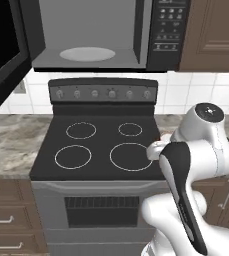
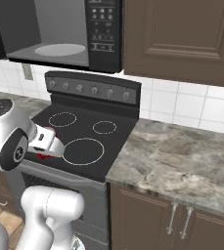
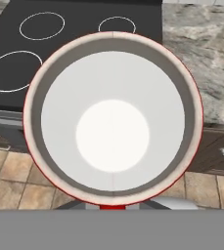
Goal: Pick the mug from the counter and place it inside the microwave. Then close the microwave.
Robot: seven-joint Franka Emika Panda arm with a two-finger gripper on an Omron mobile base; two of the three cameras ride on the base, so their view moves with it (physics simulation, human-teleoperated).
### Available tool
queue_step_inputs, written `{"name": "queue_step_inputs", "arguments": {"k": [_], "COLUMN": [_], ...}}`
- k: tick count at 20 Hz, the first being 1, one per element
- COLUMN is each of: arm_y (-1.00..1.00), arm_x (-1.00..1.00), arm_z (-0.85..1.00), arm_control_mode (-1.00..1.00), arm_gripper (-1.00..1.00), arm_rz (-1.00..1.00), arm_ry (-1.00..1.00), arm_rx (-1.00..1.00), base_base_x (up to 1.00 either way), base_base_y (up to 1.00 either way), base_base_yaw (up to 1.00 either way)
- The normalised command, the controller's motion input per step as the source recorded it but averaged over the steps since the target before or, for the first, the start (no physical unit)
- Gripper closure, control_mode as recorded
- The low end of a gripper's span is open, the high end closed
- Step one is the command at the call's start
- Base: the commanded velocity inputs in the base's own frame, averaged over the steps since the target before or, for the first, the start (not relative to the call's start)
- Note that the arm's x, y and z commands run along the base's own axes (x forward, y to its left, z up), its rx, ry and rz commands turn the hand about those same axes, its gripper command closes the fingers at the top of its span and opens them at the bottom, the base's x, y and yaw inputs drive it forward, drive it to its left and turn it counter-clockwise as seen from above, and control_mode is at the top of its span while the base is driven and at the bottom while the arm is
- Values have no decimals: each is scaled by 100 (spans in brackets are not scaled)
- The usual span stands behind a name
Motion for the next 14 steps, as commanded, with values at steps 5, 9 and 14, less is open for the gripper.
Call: {"name": "queue_step_inputs", "arguments": {"k": [5,9,14], "arm_y": [0,0,0], "arm_x": [0,0,0], "arm_z": [0,0,0], "arm_control_mode": [100,100,100], "arm_gripper": [100,100,100], "arm_rz": [0,0,0], "arm_ry": [0,0,0], "arm_rx": [0,0,0], "base_base_x": [9,7,3], "base_base_y": [23,13,32], "base_base_yaw": [-12,-22,-26]}}
